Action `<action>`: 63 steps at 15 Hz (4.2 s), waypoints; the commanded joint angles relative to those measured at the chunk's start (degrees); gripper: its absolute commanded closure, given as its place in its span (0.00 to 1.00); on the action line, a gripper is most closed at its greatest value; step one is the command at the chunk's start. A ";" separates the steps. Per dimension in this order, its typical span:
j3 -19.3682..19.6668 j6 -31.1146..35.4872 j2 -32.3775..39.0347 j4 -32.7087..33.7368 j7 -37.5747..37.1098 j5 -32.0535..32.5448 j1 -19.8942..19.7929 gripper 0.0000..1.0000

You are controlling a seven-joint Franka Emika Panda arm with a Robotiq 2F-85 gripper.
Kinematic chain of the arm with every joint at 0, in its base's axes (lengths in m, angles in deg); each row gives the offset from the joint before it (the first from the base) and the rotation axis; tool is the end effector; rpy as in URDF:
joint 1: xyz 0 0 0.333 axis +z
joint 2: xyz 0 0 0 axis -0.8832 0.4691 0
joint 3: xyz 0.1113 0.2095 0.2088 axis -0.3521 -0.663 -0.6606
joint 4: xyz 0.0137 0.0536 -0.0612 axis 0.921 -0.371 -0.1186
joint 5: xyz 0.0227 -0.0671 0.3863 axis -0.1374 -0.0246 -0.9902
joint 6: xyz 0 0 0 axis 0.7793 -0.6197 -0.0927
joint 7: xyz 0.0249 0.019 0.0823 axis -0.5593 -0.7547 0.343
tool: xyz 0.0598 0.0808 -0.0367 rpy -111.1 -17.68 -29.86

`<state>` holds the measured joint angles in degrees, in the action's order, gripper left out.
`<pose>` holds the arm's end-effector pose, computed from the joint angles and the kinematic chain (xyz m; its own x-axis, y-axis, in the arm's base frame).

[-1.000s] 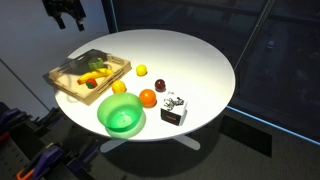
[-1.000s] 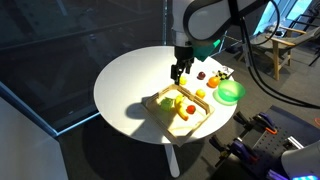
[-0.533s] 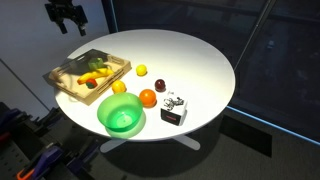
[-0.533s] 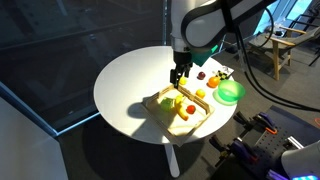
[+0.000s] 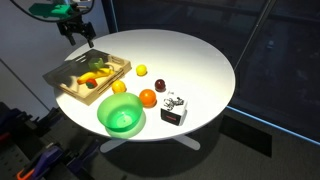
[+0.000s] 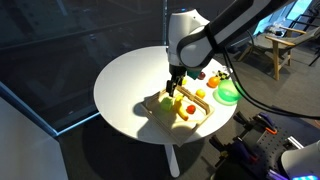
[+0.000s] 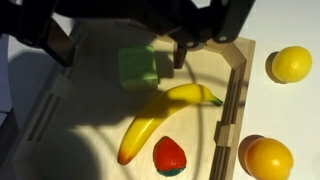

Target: Remove the light green block from the wooden tray and put it on the table

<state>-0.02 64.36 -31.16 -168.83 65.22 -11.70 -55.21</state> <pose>0.5368 0.1531 0.2482 0.9447 0.3264 -0.0308 0.3266 -0.9451 0.0043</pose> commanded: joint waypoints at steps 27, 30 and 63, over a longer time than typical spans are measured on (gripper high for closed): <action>3.86 2.67 19.95 15.86 0.86 3.56 5.00 0.00; 3.88 2.23 20.62 16.46 0.70 3.52 5.13 0.33; 9.87 -15.02 8.99 14.74 -13.70 -7.53 -3.00 0.71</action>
<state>9.17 48.97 -19.86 -152.37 52.46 -17.79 -56.85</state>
